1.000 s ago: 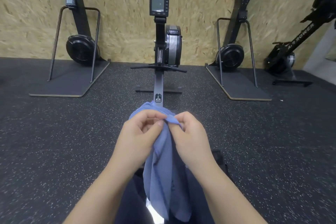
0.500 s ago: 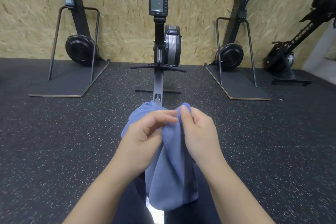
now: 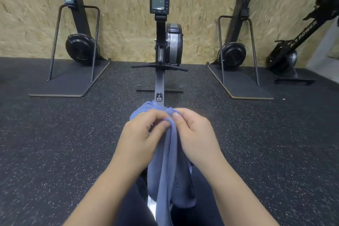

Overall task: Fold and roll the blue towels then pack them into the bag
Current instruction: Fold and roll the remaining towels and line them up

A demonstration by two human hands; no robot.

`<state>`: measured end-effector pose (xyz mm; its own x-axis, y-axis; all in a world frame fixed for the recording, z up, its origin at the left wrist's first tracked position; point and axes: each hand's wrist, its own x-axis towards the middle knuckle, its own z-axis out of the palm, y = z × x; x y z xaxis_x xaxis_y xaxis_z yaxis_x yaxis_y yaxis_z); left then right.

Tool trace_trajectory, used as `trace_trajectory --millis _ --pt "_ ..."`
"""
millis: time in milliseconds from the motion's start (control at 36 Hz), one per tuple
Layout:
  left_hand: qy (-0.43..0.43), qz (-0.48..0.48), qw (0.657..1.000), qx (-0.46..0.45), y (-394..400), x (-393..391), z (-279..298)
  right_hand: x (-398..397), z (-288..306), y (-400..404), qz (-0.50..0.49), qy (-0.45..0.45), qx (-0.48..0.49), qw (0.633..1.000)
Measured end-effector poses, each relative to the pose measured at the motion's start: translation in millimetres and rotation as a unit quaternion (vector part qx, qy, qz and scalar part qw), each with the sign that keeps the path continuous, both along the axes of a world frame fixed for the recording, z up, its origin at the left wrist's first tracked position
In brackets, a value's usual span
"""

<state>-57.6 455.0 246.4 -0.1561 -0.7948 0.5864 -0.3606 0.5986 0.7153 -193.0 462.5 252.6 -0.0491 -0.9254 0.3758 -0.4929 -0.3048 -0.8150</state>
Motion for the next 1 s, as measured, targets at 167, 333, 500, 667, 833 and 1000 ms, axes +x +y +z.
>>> trace_trajectory --millis 167,333,500,667,833,1000 --pt "-0.029 0.024 0.999 -0.035 -3 7 5 -1 5 5 0.075 -0.007 -0.012 0.997" --pt "-0.119 0.033 0.989 -0.083 -3 13 12 -9 12 9 0.118 0.016 -0.002 0.993" --pt "-0.135 0.051 0.984 -0.104 -4 15 11 -12 12 10 0.129 0.065 0.022 0.989" --pt "-0.081 0.045 0.994 -0.051 -3 14 10 -13 12 13 0.139 0.068 0.014 0.988" --pt "0.001 0.027 1.000 -0.006 -3 12 8 -10 13 14 0.158 0.047 0.009 0.986" --pt "0.021 0.032 0.999 0.011 1 10 10 -9 14 14 0.167 0.032 0.007 0.985"
